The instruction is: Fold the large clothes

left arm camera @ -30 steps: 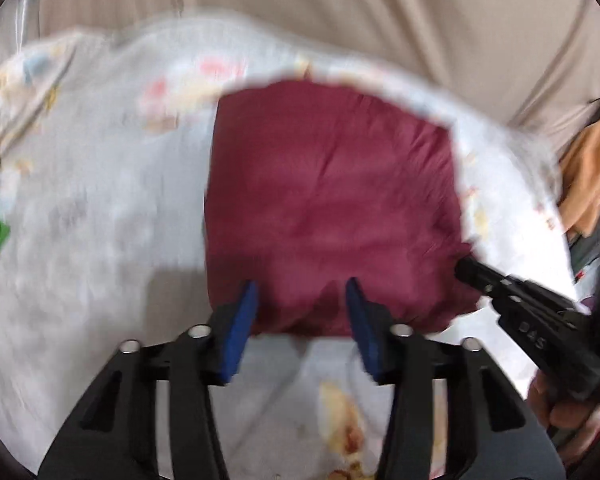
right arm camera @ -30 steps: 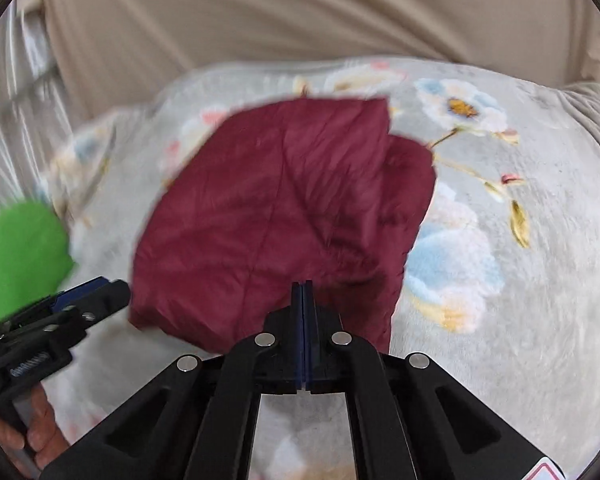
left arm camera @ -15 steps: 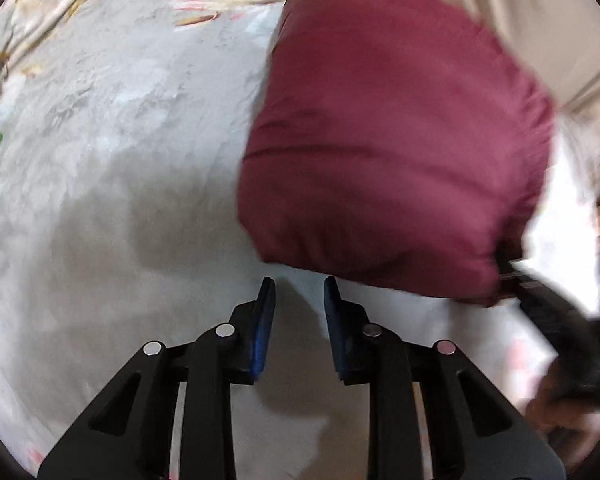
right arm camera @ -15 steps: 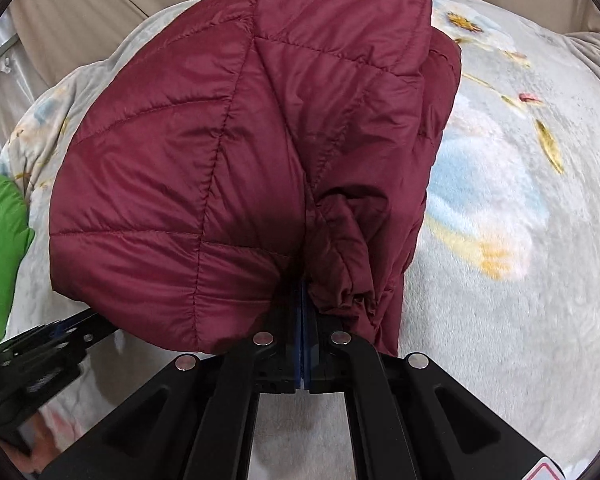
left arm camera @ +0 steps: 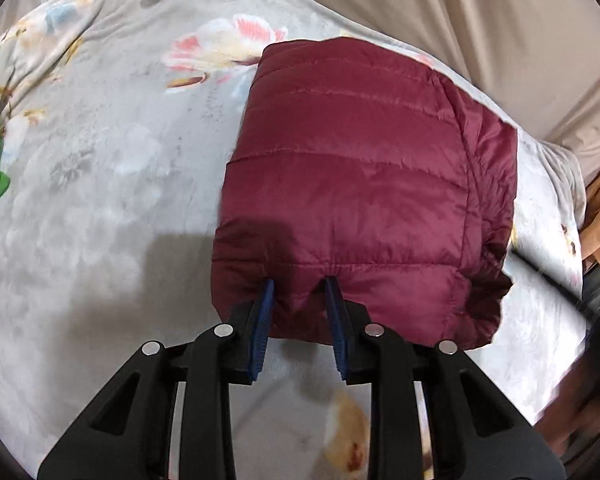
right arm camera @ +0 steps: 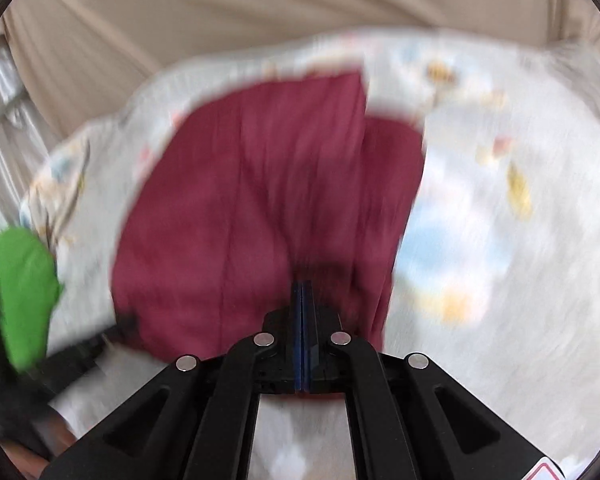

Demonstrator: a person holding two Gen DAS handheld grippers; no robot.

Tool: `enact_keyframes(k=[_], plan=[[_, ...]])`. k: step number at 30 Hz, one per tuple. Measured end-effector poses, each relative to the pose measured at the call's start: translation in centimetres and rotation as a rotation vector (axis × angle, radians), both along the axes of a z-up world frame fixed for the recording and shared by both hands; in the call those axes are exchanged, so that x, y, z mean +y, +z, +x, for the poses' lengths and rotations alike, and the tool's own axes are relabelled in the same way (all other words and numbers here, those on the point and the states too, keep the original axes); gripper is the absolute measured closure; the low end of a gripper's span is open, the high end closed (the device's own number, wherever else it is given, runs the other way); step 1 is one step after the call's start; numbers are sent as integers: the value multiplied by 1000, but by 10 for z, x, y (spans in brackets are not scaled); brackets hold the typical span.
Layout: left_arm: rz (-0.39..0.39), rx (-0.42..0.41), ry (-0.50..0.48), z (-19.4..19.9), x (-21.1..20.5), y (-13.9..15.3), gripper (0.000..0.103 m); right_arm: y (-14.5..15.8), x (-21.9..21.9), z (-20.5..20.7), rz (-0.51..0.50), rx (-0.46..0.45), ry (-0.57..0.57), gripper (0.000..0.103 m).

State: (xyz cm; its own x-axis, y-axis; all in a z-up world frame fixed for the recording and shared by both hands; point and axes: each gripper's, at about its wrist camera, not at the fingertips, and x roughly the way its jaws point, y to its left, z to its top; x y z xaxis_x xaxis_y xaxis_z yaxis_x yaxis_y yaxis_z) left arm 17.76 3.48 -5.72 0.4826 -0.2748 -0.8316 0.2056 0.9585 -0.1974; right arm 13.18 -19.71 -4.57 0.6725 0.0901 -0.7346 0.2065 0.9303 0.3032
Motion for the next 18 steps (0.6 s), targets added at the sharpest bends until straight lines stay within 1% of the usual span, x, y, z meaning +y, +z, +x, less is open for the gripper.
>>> enact_keyframes(k=[1,2,4,7,8,10,12,15,18], plan=[[3,-1,0,1,-1,-1,78,12,-9,10,-7,-22,-9,103],[6,-1,2,1,-4,-3,78,17,-15,19,-4,-27,-19,103],[14,0,2,2,-5,-4,78,18,-29,41,2,-16,-40,103],[15,3,-1,6,-8,-7,77,-3,-44,76,-20,49,-64,103],[10,3,-6,7,-8,-9,77,-17,-50,88,2,84,-67,103],[3,4,-19,9,-10,-14,76,-38,-53,101,43,119,-65,103],[20,-7,-34,11,-15,-20,76,-54,-50,107,40,132,-60,103],[37,-17,-44,14,-21,-28,76,-65,-39,112,-9,132,-45,103],[56,-12,-44,17,-25,-30,76,-73,-35,117,-40,131,-37,103]])
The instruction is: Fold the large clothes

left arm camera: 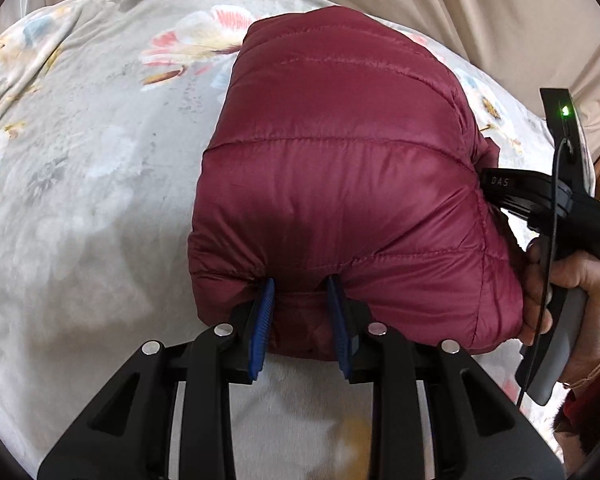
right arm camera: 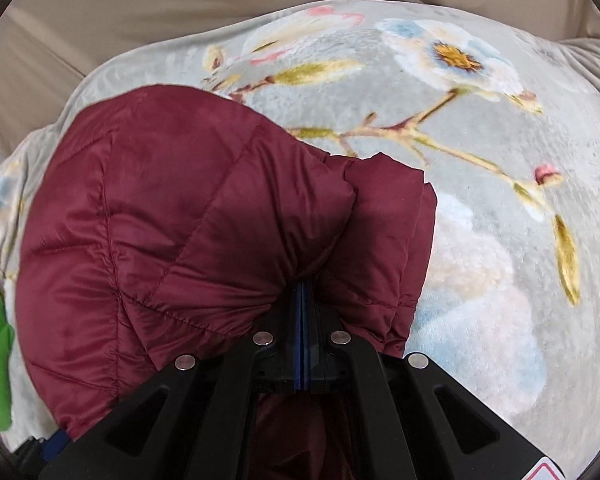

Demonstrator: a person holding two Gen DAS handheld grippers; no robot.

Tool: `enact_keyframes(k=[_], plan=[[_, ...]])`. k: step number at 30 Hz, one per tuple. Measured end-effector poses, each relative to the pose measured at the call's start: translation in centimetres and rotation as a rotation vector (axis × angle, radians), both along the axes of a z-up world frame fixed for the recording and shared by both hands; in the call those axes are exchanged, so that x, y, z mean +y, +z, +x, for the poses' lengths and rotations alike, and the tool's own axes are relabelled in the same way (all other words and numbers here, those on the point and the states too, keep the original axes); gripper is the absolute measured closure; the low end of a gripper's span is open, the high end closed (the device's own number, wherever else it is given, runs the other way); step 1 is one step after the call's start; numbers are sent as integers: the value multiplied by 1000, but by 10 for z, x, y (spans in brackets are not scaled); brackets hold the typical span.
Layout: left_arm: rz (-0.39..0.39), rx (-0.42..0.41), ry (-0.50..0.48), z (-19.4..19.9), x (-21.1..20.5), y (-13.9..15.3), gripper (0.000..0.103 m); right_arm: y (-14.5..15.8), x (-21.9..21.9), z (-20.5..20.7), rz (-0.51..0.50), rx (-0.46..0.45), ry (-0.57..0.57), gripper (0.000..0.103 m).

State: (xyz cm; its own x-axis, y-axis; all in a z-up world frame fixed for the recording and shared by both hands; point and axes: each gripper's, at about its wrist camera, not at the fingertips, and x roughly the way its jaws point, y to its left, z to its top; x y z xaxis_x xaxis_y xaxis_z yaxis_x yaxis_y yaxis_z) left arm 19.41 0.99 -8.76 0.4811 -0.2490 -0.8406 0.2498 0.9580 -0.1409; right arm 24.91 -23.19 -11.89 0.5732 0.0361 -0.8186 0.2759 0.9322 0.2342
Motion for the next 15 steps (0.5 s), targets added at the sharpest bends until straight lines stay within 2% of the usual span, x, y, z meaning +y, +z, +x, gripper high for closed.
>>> enact_keyframes(k=[3,4,6,8,11,14,15], plan=[[29,14,-4,0,-2,7,77,16,-1,-3,-17,41,-22,103],[31,15,-4,-1,-2,11,77,29,1,-11,-10,22,-26,103],[24,13,4,-4,1,19,77,68,8,-48,22,-76,0,103],[31,22,10,-5,1,19,77,83,17,-78,45,-101,26,103],[44,28,18,-4,-1,17,77,69,32,-103,52,-56,55,103],[46,32,23,-2,-1,13,77,26,36,-107,58,37,53,103],[47,35,21,-2,-1,10,77,17,36,-107,67,43,50,103]])
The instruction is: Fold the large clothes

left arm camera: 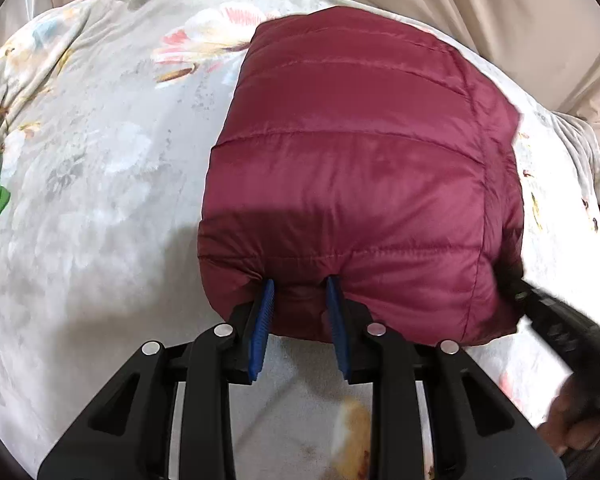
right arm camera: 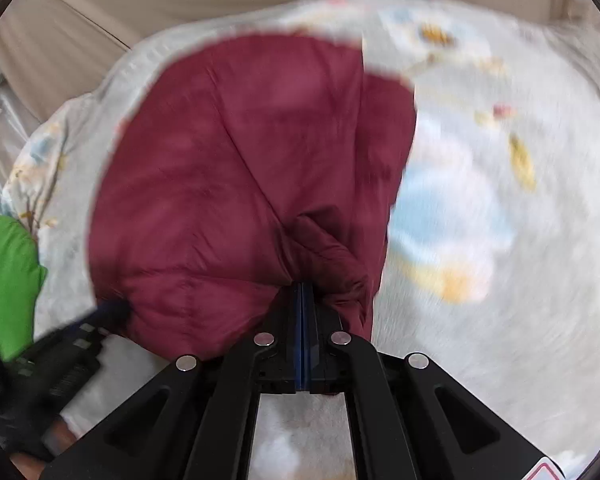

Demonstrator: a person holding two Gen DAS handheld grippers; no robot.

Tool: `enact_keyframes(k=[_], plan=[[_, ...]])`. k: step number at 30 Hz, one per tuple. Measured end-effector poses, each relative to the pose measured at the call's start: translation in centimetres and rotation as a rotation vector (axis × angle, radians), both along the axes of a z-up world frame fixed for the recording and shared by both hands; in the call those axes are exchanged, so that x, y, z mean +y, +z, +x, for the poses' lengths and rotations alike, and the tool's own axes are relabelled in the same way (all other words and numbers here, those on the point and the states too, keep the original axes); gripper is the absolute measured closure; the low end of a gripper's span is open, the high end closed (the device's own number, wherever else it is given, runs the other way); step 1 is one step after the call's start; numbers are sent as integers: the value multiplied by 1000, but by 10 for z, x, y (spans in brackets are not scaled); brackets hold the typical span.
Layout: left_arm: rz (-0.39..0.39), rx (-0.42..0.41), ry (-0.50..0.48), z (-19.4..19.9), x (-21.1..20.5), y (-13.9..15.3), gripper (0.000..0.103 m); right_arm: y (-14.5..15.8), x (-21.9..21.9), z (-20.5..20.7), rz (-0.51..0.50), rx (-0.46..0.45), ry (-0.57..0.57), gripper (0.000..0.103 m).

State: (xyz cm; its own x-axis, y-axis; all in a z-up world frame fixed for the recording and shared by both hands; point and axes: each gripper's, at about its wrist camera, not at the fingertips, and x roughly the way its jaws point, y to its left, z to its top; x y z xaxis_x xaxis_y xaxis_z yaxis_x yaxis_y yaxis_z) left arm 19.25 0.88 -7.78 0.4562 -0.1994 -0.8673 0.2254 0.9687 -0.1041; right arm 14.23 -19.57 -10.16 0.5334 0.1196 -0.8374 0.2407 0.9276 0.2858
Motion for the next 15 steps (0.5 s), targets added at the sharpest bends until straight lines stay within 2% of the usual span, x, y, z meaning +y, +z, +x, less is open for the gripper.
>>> enact_keyframes(k=[4,8,10,12,14,15], plan=[[6,-1,-3,1,-2,-9,76,-20,1,5,7,15,-4,103],[26,4,-7,5,-7,-15,77,-26,9,12,-45,16,17,103],[45,11,-10,4,-9,-12,77,-22,12,13,-65,28,27,103],[42,9,-13,-5,-9,-1,77,-1,12,0,-91,21,4,103],[3,-10,-14,-23,-5,14,67,27,13,-29,-110,-45,-8,96],[-6,-37,-8,-36,-3,20,48,35,13,-44,-117,-64,-13,86]])
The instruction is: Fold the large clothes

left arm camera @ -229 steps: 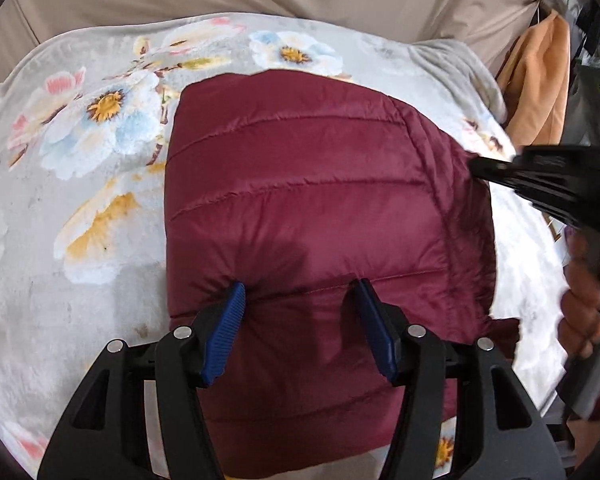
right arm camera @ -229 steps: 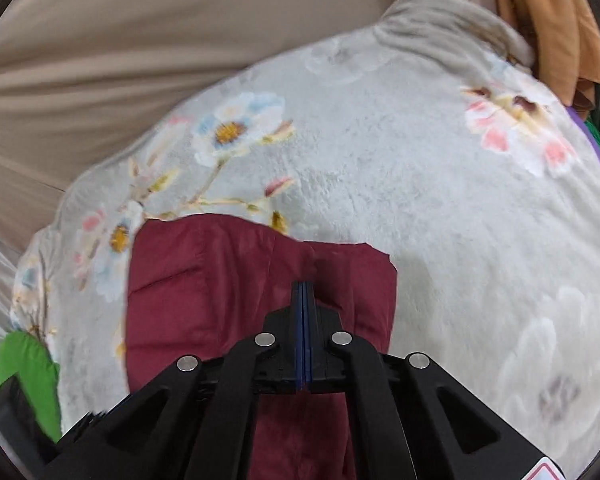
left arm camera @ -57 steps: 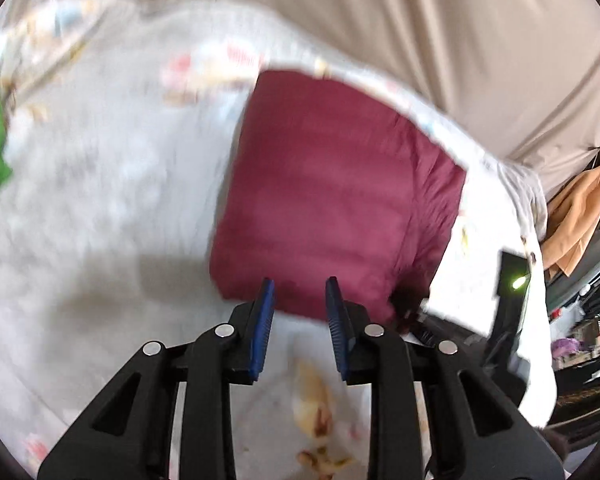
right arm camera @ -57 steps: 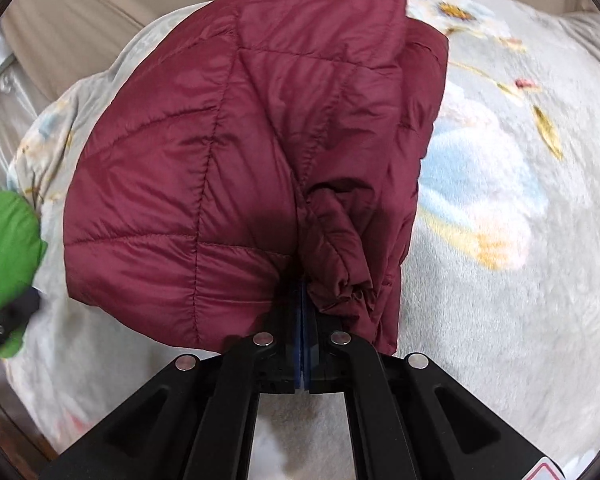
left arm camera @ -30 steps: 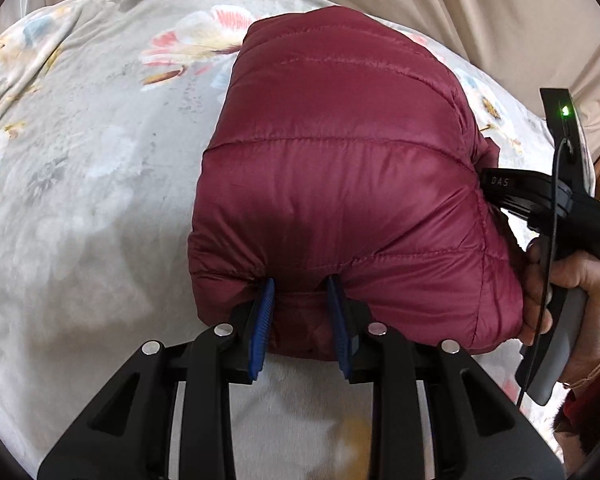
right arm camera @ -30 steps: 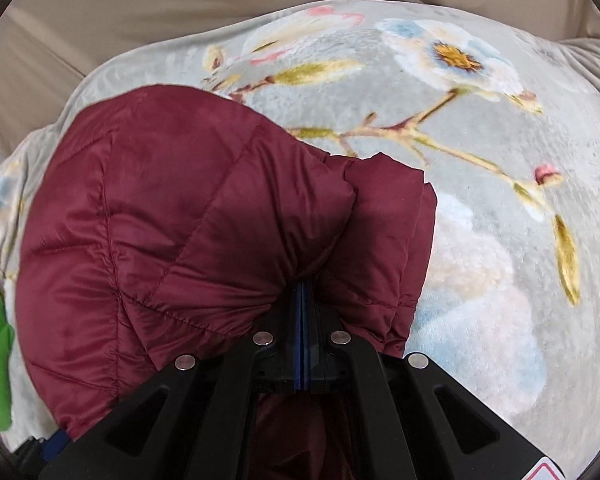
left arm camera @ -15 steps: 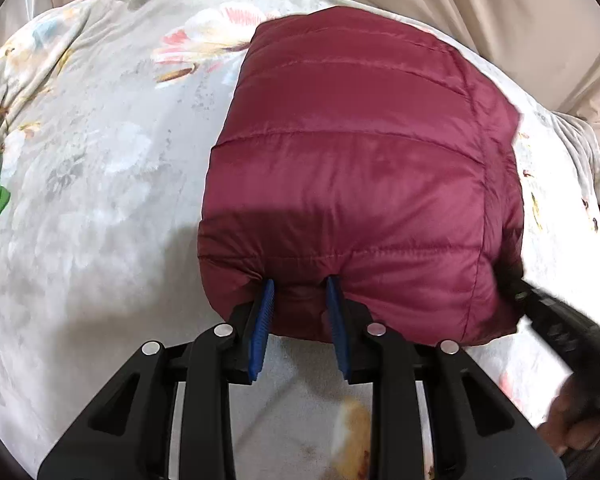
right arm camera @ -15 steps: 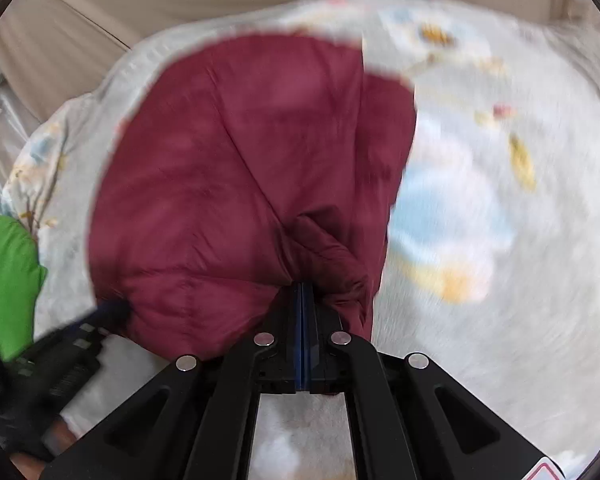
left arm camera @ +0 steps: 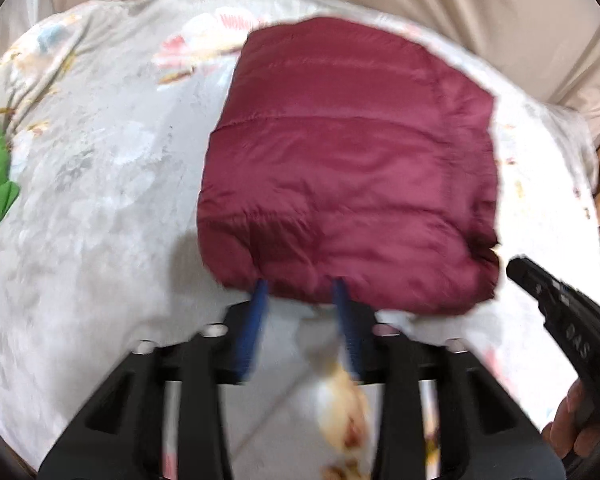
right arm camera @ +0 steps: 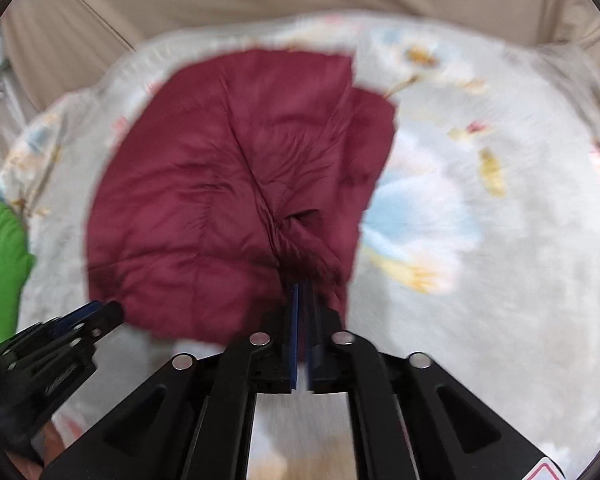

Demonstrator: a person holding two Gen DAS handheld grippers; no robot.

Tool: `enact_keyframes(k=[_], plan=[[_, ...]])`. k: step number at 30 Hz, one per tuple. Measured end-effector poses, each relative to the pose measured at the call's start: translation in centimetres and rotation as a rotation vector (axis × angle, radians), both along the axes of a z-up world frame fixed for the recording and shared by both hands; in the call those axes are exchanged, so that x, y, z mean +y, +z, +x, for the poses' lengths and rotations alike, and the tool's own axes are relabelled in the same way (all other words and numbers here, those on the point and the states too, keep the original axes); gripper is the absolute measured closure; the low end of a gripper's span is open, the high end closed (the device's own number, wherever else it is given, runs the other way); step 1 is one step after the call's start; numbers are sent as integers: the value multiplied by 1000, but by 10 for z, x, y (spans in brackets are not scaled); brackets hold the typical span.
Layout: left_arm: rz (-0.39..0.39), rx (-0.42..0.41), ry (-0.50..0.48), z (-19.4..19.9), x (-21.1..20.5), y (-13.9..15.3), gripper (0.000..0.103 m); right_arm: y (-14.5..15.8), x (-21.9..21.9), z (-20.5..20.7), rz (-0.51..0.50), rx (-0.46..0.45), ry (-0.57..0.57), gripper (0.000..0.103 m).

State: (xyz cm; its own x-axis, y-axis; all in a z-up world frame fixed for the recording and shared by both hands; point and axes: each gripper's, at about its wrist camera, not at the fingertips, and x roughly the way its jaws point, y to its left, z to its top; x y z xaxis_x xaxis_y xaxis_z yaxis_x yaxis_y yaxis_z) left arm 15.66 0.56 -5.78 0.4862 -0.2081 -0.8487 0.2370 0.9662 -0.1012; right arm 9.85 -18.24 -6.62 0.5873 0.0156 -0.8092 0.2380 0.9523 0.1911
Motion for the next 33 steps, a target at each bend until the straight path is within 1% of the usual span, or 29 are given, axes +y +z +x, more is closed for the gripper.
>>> enact_keyframes(k=[1,2,3,4,5,7,9,10,12,14,18,21,24,27,29,33], plan=[[-1,-20,5,-11,2,2,33,5,0,-15,-3,-11,-7,73],[-7,-49,4,-27,4,3,28,6,-1,-35,2,-25,-14,69],[-13,-59,4,-35,5,1,23,4,-2,-49,4,-32,-18,66],[-13,-63,5,-46,5,-4,21,0,0,-62,-3,-36,-26,65],[1,-62,7,-55,5,-11,21,-9,2,-79,-28,-32,-31,65],[36,-49,22,-72,1,-22,21,-23,3,-90,-45,3,-39,65],[75,-68,51,-89,1,-29,21,-37,-2,-105,-14,19,-44,63],[80,-75,61,-96,3,-31,21,-42,-2,-108,-10,20,-44,58],[72,-45,70,-98,2,-42,21,-53,0,-115,-30,28,-44,54],[67,-21,69,-102,3,-52,21,-64,0,-118,-28,45,-55,53],[111,-33,54,-108,0,-65,21,-81,2,-122,-16,68,-67,48],[128,-27,43,-110,-2,-74,21,-83,10,-124,-49,50,-52,42],[136,-49,38,-111,-5,-76,20,-83,19,-122,-77,49,-17,37],[154,-65,42,-110,-8,-80,18,-84,26,-118,-97,52,1,36],[154,-70,49,-108,-8,-81,16,-85,27,-116,-100,56,-1,36],[162,-81,76,-101,-6,-84,6,-87,24,-112,-106,48,1,35]])
